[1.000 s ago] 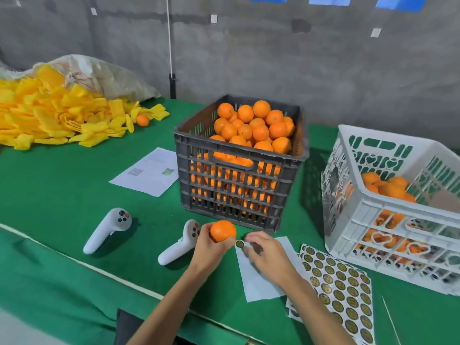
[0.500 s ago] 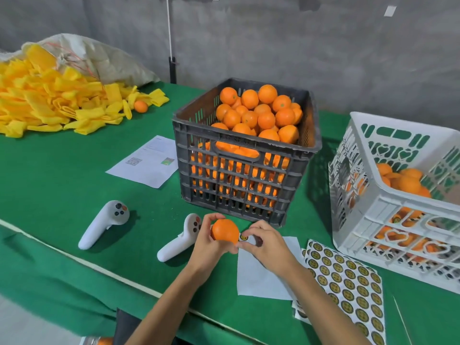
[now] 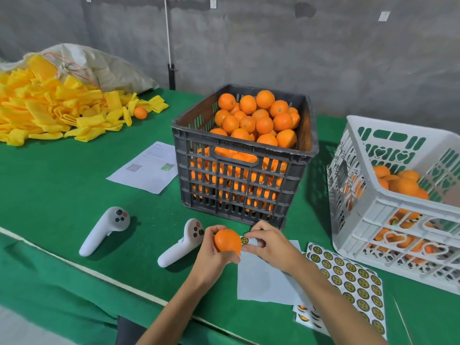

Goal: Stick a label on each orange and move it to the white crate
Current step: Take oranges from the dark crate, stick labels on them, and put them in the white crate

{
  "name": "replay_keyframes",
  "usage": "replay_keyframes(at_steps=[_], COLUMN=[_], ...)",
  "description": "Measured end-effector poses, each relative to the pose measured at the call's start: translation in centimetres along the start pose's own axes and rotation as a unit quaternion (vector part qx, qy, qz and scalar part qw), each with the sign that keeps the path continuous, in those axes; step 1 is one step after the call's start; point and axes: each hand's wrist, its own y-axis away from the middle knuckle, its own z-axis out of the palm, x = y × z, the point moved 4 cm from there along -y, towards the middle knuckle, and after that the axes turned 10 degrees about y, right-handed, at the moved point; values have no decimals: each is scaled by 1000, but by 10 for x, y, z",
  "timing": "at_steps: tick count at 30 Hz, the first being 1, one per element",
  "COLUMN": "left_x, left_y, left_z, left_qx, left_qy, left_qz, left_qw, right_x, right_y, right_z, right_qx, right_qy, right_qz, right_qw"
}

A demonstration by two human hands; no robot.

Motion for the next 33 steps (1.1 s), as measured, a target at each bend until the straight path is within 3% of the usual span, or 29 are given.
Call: replay_keyframes(at_steps=[6,12,22,30,33], left_x=[-5,-4,4,11,13], left_y=[12,17,18,27,30], left_z=[13,20,21,29,30], left_qx=[-85,-88,-54,-95,-106], left_qy=[-95,-295,-281,-424,-435], left_qz=[49,83,111,156,165], left_qw=[991,948,952,887,879], right_x=[-1,-6,-5,-8,-10], right_y=[-6,-7,-3,-5,-6], right_z=[-7,-9,-13,-1,2], right_qx=[-54,-58,-78,-87,-77], right_qy=[147,220,192,335,331], right_qz=[-54,-82,-122,-157,-138], right_qw=[986,970,971,925,930])
